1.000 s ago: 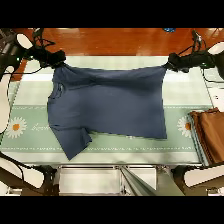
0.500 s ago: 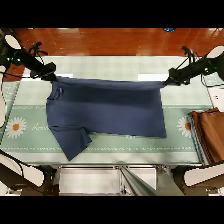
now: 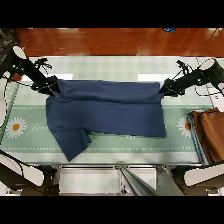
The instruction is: Fold the shirts.
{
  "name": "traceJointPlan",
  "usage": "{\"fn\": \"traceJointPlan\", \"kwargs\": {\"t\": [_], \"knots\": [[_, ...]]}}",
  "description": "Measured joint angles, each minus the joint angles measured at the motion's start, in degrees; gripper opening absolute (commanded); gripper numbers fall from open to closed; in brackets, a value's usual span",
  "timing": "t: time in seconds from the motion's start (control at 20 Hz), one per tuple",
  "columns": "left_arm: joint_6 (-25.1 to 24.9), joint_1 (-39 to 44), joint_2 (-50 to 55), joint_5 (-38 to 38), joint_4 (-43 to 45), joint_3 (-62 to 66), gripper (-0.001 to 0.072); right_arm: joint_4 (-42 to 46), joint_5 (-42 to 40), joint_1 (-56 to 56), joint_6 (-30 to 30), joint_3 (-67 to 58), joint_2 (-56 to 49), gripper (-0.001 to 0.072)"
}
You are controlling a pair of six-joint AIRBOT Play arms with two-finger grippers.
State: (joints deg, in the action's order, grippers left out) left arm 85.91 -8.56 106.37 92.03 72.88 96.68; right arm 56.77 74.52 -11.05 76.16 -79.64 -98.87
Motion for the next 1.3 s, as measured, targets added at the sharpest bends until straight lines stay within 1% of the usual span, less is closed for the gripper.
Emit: {"fn": "traceJointPlan", "kwargs": {"t": [0.15,0.25,0.35,0.5,0.7,0.8,0.9,1.1,1.25,1.3], "knots": [[0.1,-1.0,-1.9,2.2,0.0,-0.3,0.0511,-0.6,2.3,-2.4,1.2,-1.0,2.1,0.0414],[0.3,-2.7,-4.9,2.7,0.3,-1.3,0.0511,0.2,3.5,-5.4,1.8,-0.8,5.7,0.0413],[-0.3,-5.5,-9.8,2.7,0.2,-5.7,0.0510,2.2,3.3,-8.8,2.3,2.7,11.0,0.0412],[-3.5,-12.0,-19.8,-0.3,-1.4,-21.2,0.0510,1.1,-1.9,-12.5,1.7,16.0,21.2,0.0408],[-8.2,-23.2,-31.3,-6.6,-6.6,-44.5,0.0510,-9.0,-8.6,-14.2,-4.5,37.0,33.6,0.0408],[-10.2,-27.7,-34.2,-9.5,-8.9,-52.5,0.0510,-13.4,-10.4,-14.5,-7.3,44.1,37.5,0.0408],[-11.4,-30.2,-35.6,-12.0,-10.4,-58.1,0.0510,-16.1,-11.3,-14.7,-8.8,48.3,39.8,0.0408],[-12.5,-29.9,-36.8,-16.8,-13.8,-64.8,0.0508,-20.0,-12.0,-14.8,-10.3,51.7,41.7,0.0408],[-12.8,-25.4,-37.0,-19.3,-16.6,-67.2,0.0506,-22.0,-12.0,-14.8,-10.6,52.5,42.2,0.0408],[-12.7,-23.1,-37.1,-20.8,-17.2,-67.6,0.0428,-22.4,-12.0,-14.8,-10.7,52.5,42.2,0.0408]]}}
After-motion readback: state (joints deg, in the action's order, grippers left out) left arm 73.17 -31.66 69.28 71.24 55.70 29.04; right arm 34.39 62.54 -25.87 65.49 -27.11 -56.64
